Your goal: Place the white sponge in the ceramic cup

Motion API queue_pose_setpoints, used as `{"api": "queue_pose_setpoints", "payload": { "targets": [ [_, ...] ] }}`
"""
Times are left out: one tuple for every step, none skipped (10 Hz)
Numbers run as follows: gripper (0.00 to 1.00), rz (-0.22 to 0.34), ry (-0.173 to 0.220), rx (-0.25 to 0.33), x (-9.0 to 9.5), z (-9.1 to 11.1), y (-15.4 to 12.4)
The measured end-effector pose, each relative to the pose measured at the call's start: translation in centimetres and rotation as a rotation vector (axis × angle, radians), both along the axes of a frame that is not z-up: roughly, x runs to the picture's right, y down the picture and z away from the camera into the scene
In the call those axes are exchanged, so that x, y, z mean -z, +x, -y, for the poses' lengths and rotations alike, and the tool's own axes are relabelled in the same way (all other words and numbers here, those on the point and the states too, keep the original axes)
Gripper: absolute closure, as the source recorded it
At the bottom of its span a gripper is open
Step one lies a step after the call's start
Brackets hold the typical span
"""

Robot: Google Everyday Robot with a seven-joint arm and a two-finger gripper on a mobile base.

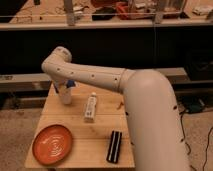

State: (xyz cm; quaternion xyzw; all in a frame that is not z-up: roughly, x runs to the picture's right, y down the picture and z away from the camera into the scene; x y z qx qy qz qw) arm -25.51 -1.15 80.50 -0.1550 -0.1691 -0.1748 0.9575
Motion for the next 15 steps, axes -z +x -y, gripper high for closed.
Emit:
{"api": "queue_pose_setpoints", "payload": {
  "targets": [
    [0.99,0.002,0.0,0.002,0.1,-0.1,-0.1],
    [0.99,0.004,0.0,0.005,0.1,-0.1,-0.1],
    [0.99,0.006,-0.001,0.006,0.2,-0.2,-0.1],
    [0.99,0.008,-0.003,0.007,0.2,-0.3,-0.2],
    [0.99,0.01,-0.005,0.008,0.3,-0.3,-0.2],
    [0.99,0.012,-0.006,0.011,0.3,-0.5,-0.2],
    [0.99,0.014,-0.006,0.014,0.4,-0.5,-0.3],
    [0.99,0.017,-0.007,0.016,0.5,-0.6,-0.3],
    [0.99,0.019,-0.007,0.018,0.6,-0.7,-0.3],
    [0.99,0.021,-0.008,0.019,0.6,-0.8,-0.3],
    [0.99,0.022,-0.009,0.02,0.6,-0.8,-0.3],
    [0.99,0.023,-0.01,0.022,0.7,-0.9,-0.3],
    [0.99,0.024,-0.01,0.025,0.8,-1.0,-0.3],
    [0.99,0.025,-0.01,0.026,0.8,-1.1,-0.3],
    [0.99,0.027,-0.011,0.029,0.9,-1.2,-0.3]
  ]
}}
